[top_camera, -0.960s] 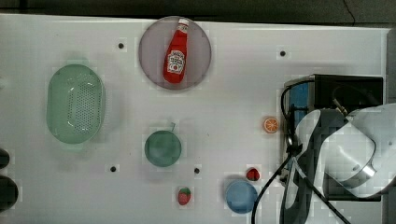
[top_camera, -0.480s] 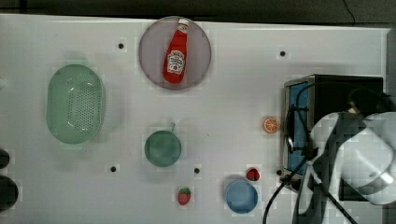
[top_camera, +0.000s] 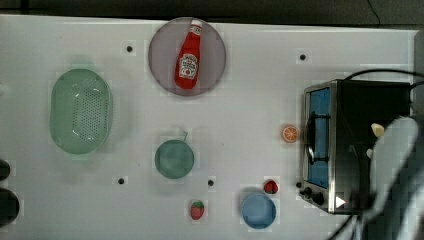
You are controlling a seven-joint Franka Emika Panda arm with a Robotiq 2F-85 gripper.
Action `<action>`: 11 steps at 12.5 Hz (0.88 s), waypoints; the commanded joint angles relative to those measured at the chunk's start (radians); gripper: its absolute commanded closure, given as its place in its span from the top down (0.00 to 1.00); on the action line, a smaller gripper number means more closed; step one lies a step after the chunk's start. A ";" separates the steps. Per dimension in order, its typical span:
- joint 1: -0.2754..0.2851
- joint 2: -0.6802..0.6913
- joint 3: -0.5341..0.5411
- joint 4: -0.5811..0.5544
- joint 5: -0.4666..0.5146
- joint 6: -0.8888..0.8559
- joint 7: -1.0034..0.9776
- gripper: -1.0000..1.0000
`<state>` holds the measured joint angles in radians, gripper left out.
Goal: Pick banana from oven and place on table.
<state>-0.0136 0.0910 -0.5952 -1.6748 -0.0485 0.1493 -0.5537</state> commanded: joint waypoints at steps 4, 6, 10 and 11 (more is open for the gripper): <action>0.111 -0.148 0.290 0.007 -0.004 -0.132 0.200 0.23; 0.112 -0.149 0.376 -0.031 -0.001 -0.130 0.340 0.23; 0.112 -0.152 0.448 -0.198 0.022 -0.049 0.462 0.23; 0.112 -0.151 0.452 -0.253 0.022 0.022 0.463 0.23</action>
<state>0.1333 -0.0742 -0.0776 -1.9170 -0.0129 0.1619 -0.1763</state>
